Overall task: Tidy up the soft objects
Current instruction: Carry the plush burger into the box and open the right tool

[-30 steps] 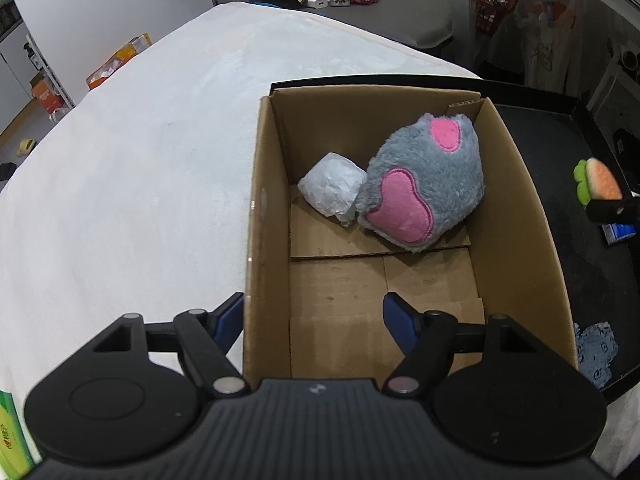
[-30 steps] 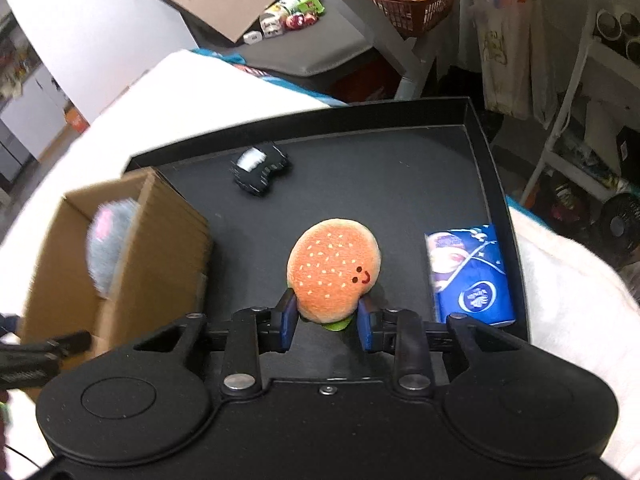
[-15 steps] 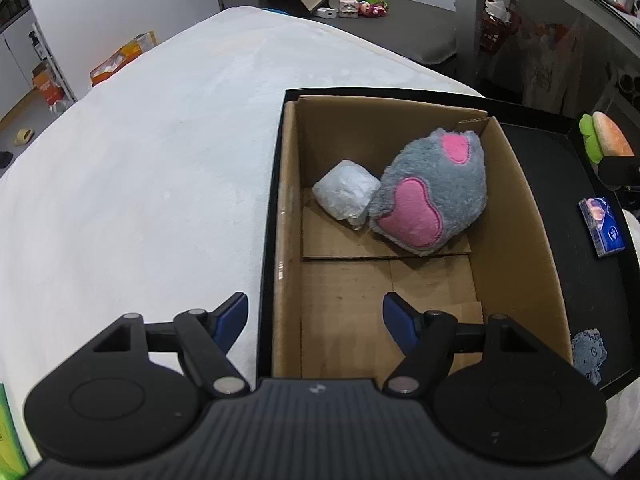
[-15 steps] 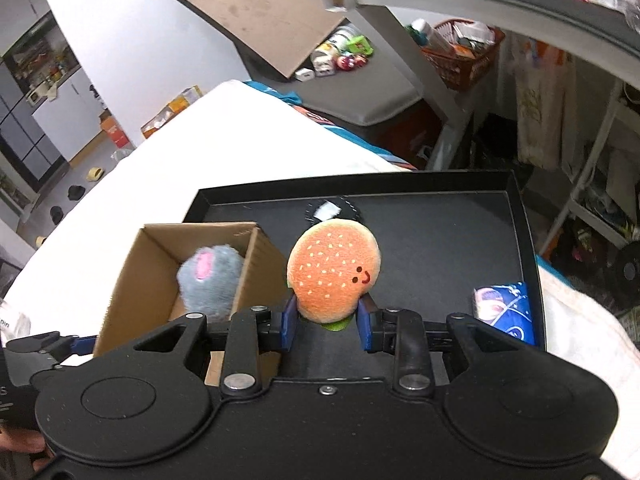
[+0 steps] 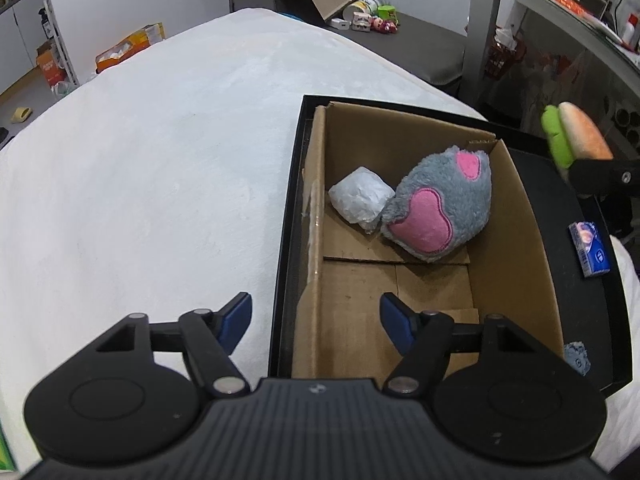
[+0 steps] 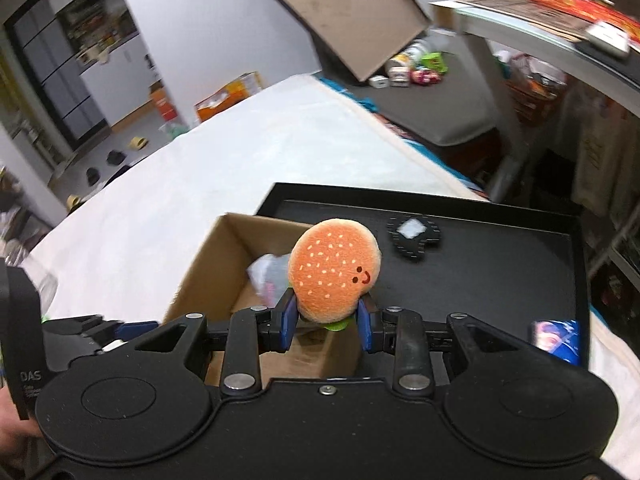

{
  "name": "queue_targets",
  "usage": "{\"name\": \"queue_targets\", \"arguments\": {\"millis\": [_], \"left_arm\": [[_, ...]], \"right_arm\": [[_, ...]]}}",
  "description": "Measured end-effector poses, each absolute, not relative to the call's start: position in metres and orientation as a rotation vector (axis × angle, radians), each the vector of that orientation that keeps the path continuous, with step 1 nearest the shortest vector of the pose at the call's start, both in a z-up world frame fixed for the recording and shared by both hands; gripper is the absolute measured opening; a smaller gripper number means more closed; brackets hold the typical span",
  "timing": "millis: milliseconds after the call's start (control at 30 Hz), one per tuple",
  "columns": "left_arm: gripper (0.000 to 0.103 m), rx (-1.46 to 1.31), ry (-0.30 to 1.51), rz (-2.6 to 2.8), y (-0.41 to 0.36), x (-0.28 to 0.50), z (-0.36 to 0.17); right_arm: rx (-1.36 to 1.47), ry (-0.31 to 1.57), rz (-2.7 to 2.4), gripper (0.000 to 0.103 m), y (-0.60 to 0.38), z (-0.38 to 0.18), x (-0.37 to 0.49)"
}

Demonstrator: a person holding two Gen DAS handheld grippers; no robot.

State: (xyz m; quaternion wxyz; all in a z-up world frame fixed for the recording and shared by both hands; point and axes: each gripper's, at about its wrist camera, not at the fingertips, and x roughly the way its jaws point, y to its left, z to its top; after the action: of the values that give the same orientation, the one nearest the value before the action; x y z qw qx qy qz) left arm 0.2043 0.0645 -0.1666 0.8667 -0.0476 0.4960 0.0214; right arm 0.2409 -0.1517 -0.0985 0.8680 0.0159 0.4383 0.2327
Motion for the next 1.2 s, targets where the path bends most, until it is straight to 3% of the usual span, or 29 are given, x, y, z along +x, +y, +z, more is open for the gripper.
{"name": "queue_targets", "arguments": {"millis": [200, 367, 667, 900, 1033, 1200], "left_arm": [[0.057, -0.127, 1.024, 0.025, 0.069, 0.201, -0.166], [0.033, -0.151, 1.029, -0.003, 0.072, 0.2, -0.169], [0.015, -0.192, 1.019, -0.007, 0.078, 0.198, -0.172], [0.015, -0.229, 1.021, -0.001, 0.085, 0.199, -0.173], [0.015, -0.236, 1.02, -0.003, 0.084, 0.197, -0.172], [0.015, -0.234, 1.021, -0.004, 0.085, 0.197, -0.172]], "right_arm": [[-0.032, 0.916, 0.558, 0.031, -0.126, -0.097, 0.239], [-0.037, 0.922, 0.577, 0.031, -0.114, -0.099, 0.24], [-0.09, 0.927, 0.601, 0.032, -0.087, -0.102, 0.239], [-0.111, 0.914, 0.597, 0.033, -0.07, -0.103, 0.238], [-0.122, 0.879, 0.56, 0.051, -0.065, -0.107, 0.237], [-0.105, 0.899, 0.547, 0.053, -0.073, -0.109, 0.234]]}}
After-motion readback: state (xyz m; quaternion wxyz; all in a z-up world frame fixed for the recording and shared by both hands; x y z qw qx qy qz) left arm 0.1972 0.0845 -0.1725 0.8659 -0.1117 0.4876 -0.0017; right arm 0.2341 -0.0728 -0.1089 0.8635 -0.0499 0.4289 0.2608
